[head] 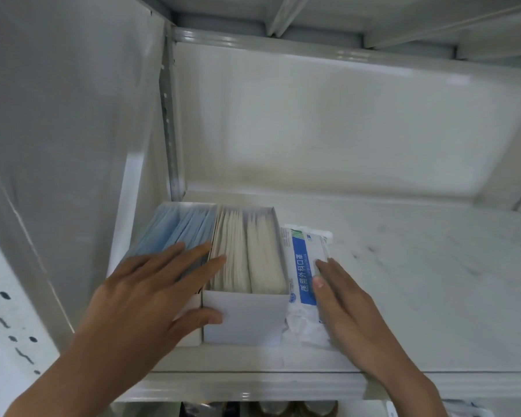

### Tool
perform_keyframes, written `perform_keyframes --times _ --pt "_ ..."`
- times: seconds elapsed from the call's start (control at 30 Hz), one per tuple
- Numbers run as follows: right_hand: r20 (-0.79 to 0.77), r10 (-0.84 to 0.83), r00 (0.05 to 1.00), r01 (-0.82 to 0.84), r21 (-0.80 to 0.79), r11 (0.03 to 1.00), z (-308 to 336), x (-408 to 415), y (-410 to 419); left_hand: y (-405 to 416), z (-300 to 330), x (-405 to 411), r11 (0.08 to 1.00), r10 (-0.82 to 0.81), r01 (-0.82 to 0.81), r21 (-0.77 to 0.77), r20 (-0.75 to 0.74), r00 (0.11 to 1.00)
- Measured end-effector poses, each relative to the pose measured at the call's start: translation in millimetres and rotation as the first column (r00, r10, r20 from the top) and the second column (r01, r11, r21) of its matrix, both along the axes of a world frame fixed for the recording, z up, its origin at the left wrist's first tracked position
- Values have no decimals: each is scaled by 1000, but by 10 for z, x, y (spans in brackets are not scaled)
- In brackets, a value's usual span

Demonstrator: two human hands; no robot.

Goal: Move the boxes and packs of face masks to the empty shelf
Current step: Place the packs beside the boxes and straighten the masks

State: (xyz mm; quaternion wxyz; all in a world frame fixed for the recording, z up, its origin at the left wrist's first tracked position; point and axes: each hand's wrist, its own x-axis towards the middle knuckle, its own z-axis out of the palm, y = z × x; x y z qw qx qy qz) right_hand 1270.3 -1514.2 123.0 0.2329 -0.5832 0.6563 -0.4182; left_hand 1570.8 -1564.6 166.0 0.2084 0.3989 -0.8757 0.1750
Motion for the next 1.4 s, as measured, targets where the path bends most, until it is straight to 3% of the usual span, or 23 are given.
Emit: perform_keyframes --times 0.1,0.57,0.9,1.4 --pt "-104 -38 994 41 28 999 -58 25 -36 -13 5 5 1000 -30 30 8 -17 999" --pt "-114 -68 991 69 5 998 -154 -2 -36 -90 142 28 990 -57 53 131 23 998" --pt "-125 -86 988 86 -2 996 -217 -28 -47 -174 145 48 959 -151 163 231 -67 986" --pt "-391 -53 919 56 -4 998 -204 31 -28 -7 157 -128 970 98 -94 223 -5 995"
